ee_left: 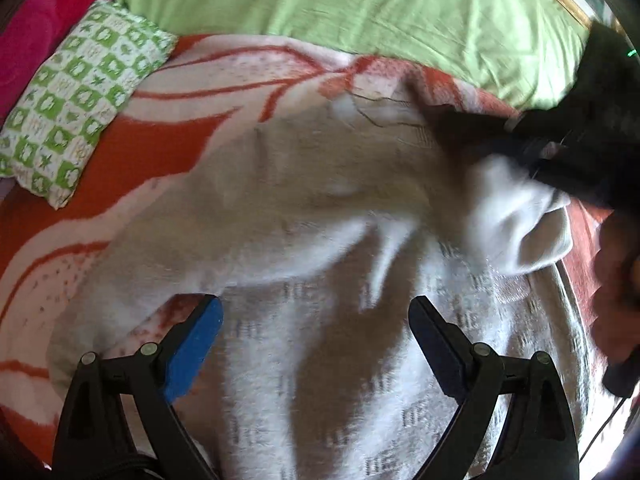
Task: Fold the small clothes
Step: 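Grasp the brown ribbed cuff of a sleeve with the right tool, then lay the sleeve across the body with right tool while left tool grasps other cuff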
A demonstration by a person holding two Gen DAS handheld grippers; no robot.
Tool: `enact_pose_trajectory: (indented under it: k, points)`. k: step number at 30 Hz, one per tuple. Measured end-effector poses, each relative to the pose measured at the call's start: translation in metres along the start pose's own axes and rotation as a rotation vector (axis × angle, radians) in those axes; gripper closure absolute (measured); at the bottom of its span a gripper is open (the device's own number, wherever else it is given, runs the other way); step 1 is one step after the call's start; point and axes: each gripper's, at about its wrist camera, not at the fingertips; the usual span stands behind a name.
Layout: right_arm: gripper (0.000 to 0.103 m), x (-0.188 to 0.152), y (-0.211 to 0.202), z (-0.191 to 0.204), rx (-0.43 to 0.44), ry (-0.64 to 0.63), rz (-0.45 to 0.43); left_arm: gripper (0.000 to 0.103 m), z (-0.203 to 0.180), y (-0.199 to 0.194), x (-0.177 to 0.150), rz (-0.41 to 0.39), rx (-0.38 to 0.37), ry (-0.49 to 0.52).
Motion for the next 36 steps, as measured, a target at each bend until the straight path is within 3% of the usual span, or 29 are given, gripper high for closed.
enact_pose_trajectory:
  k: [1,4,6,10,15,16,19,22,23,29,32,36]
  points:
    - [0.064,0.001,0.011,-0.005,0.004,0.022,0.037,0.008,0.004,0.000,0.002,0.001,-0.004,-0.013]
    - [0.057,-0.009,0.019,-0.018,0.053,0.080,0.063,0.008,0.009,0.003,0.012,0.012,-0.027,-0.038]
    - [0.057,-0.012,0.008,-0.026,0.065,0.100,0.037,0.008,0.008,0.001,0.022,-0.003,-0.053,-0.036]
    - [0.057,-0.022,-0.029,-0.042,-0.017,0.115,-0.056,0.008,0.005,-0.008,0.050,-0.071,-0.034,-0.011]
    - [0.056,-0.043,-0.072,-0.082,-0.092,0.199,-0.160,0.009,-0.007,0.039,0.100,0.059,0.010,0.074]
    - [0.056,-0.049,-0.077,-0.090,-0.094,0.224,-0.181,0.012,-0.009,0.049,0.105,0.094,0.002,0.080]
    - [0.056,-0.062,-0.084,-0.106,-0.109,0.276,-0.211,0.050,-0.016,0.074,0.113,0.221,-0.108,0.101]
    - [0.056,-0.072,-0.089,-0.117,-0.117,0.313,-0.221,0.074,-0.029,0.072,0.107,0.193,-0.136,0.154]
    - [0.056,-0.075,-0.092,-0.121,-0.121,0.324,-0.226,0.092,-0.033,0.070,0.104,0.185,-0.140,0.181]
    - [0.056,-0.086,-0.107,-0.130,-0.155,0.355,-0.267,0.097,-0.007,0.021,0.086,0.065,-0.178,0.128]
    - [0.056,-0.086,-0.122,-0.138,-0.203,0.377,-0.294,0.097,0.033,-0.006,0.068,-0.012,-0.128,0.035]
    - [0.053,-0.078,-0.131,-0.156,-0.289,0.404,-0.294,0.097,0.044,0.019,0.056,0.062,-0.091,0.038]
Point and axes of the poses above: each gripper's, at about its wrist camera, not at the fingertips, and y roughly the way its jaws point, z to its left, x to its top, and after that the axes turned 14 degrees about z, right-handed
